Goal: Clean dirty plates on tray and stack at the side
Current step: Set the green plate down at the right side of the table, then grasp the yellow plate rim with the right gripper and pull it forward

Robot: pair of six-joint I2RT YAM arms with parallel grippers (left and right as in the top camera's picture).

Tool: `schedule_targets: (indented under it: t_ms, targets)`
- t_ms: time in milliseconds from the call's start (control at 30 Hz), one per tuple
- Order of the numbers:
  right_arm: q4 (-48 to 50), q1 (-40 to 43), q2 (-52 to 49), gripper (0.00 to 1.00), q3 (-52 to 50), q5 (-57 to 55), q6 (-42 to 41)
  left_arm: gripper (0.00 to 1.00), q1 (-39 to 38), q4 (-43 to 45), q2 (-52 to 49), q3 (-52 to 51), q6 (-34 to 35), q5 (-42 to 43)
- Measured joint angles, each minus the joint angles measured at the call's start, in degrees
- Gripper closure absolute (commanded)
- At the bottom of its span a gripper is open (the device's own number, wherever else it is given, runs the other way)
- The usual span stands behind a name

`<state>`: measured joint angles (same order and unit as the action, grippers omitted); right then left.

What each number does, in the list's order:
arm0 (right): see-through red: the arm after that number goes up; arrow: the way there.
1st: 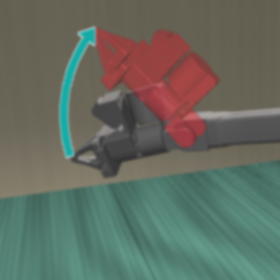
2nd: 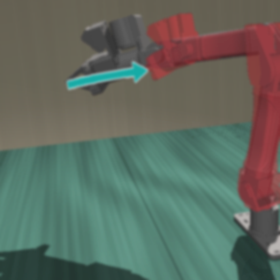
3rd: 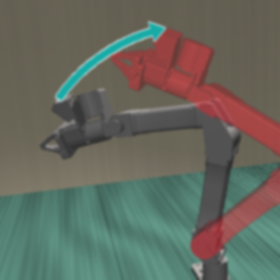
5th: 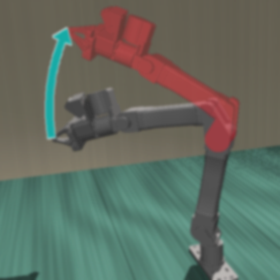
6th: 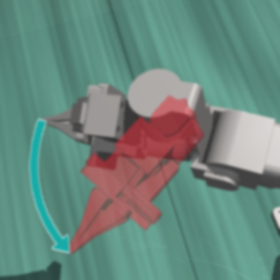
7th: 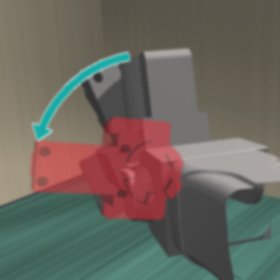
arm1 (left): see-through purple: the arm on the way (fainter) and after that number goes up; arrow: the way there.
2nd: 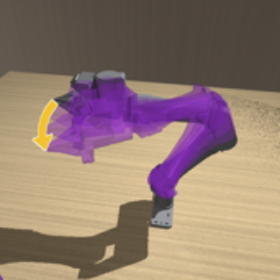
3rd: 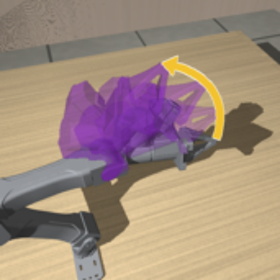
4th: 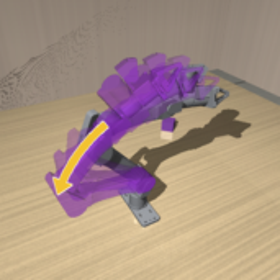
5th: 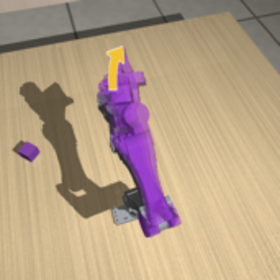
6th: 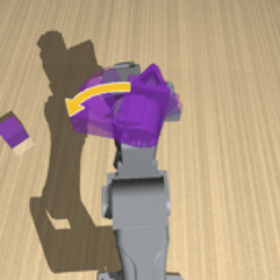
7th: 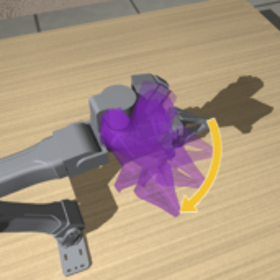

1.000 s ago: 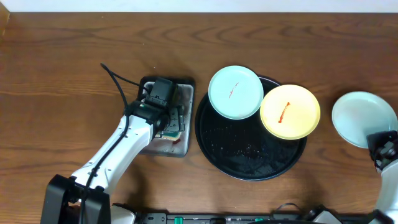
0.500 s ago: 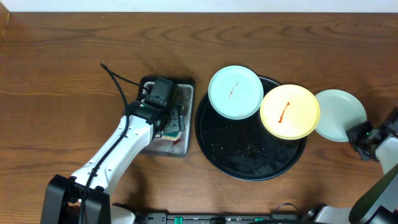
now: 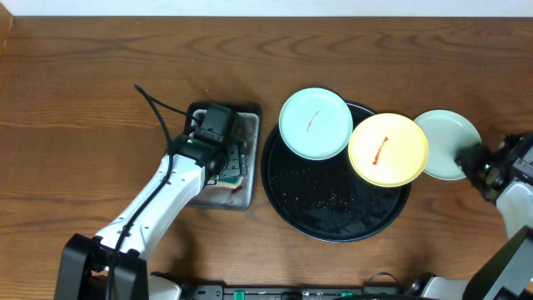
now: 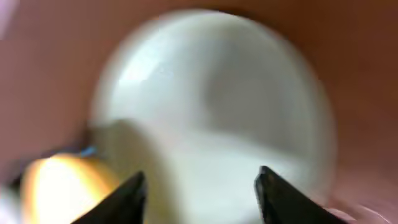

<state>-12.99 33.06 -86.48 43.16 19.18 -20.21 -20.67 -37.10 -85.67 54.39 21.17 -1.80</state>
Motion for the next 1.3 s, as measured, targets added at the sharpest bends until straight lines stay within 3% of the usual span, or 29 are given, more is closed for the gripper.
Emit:
schedule_targets:
  t_ms: [200, 367, 500, 667, 833, 900, 1067, 1300]
  targets:
    - [0.3, -6.6, 1.6, 0.34, 0.5, 14.6, 11.0, 0.15, 0.0, 0.0, 0.0, 0.0, 0.0, 0.0]
    - [-3.1, -11.4, 1.6, 0.34, 0.5, 9.6, 15.2, 0.15, 0.0, 0.0, 0.0, 0.0, 0.0, 0.0]
    - [-3.5, -12.9, 1.6, 0.44, 0.5, 3.7, 16.3, 0.15, 0.0, 0.0, 0.0, 0.0, 0.0, 0.0]
    - [-3.5, -12.9, 1.6, 0.44, 0.5, 0.6, 16.5, 0.15, 0.0, 0.0, 0.0, 0.0, 0.0, 0.0]
    - [-3.0, -12.9, 1.4, 0.55, 0.4, -1.0, 16.6, 0.15, 0.0, 0.0, 0.0, 0.0, 0.0, 0.0]
    - [-2.4, -12.9, 0.7, 0.65, 0.4, -1.2, 16.4, 0.15, 0.0, 0.0, 0.0, 0.0, 0.0, 0.0]
    - [-1.8, -12.9, -2.0, 0.66, 0.3, -1.3, 16.2, 0.15, 0.0, 0.0, 0.0, 0.0, 0.0, 0.0]
    - [-1.7, -12.9, -2.3, 0.87, 0.2, -1.5, 15.8, 0.15, 0.0, 0.0, 0.0, 0.0, 0.0, 0.0]
